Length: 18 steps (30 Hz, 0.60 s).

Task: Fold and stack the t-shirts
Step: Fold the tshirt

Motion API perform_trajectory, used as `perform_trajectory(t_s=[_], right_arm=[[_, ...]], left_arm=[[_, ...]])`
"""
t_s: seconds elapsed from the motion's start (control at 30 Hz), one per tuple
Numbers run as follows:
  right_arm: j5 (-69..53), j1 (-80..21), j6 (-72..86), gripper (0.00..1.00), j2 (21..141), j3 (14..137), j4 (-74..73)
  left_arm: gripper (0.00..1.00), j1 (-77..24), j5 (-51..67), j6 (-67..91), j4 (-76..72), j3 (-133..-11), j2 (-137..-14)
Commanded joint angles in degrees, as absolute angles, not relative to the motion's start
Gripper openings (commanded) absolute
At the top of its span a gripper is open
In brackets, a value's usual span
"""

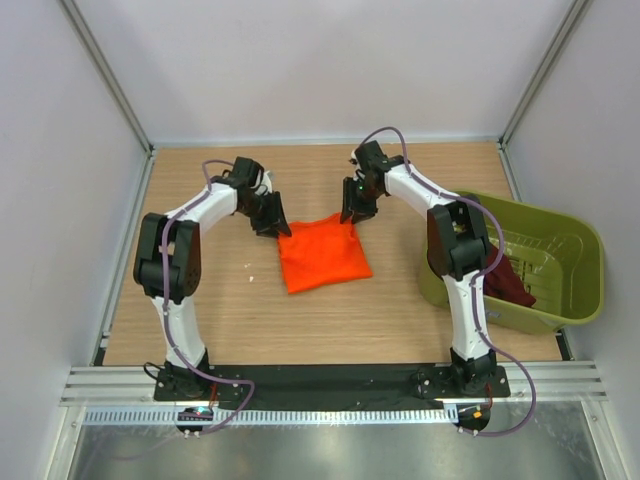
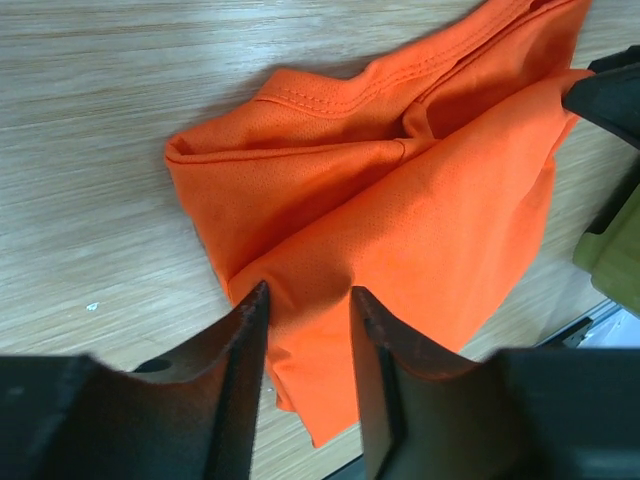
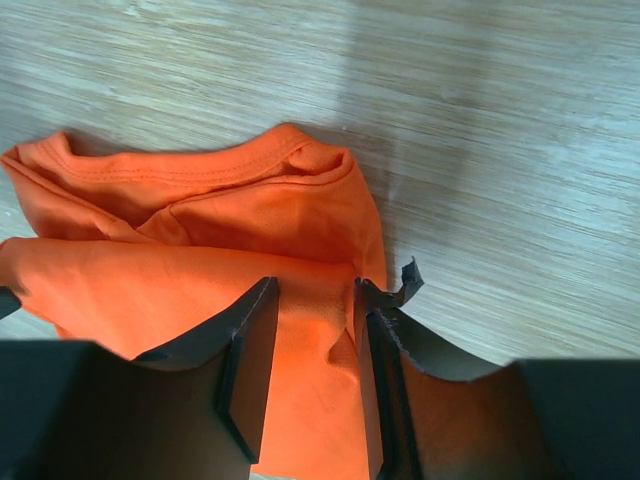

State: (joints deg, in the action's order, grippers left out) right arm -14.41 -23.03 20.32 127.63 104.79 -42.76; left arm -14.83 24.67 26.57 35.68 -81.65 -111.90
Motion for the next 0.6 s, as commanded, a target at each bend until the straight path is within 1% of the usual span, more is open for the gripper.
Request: perform_trajectory(t_s=[0.0,0.07,0.1,0.17,0.2,0.23,0.3,0.4,0.57], right_arm=[[-16.79,-23.11,21.88,0.42,126.91,105.47,-39.64],[-17.66,-23.11,22.32,0.38,127.61,105.64,-39.20],[-18.19,-23.03,22.50,0.33,127.79,106.08,-39.11],[-18.63,-23.03,23.20,0.27,128.06,106.61,-39.29],[-18.55,-23.11,23.46,0.21,127.71,106.79,-39.11],[-18.20,-23.12,23.90,0.11,127.27,106.70,-39.29],[-17.58,-23.03,25.13,0.02,124.74,105.83,-39.11],[-16.53,-23.12,26.89,0.01,120.34,104.60,-39.64],[-15.73,-23.20,28.30,0.01,115.14,103.45,-42.97]], left_arm=[[0.37,-14.59,26.72,26.19,34.98,-84.29,-112.06],[0.32,-14.68,26.81,26.10,35.16,-85.07,-112.85],[0.24,-14.68,26.89,26.10,35.33,-85.43,-113.11],[0.17,-14.68,27.24,26.02,35.68,-85.87,-113.12],[0.11,-14.68,27.16,26.19,35.68,-86.04,-112.68],[0.09,-14.59,26.98,26.19,35.77,-85.96,-112.24],[0.06,-14.68,26.37,26.54,35.95,-85.52,-109.96],[0.03,-14.59,25.84,27.24,36.82,-84.56,-106.10],[0.02,-14.77,25.49,28.65,36.83,-82.18,-100.73]])
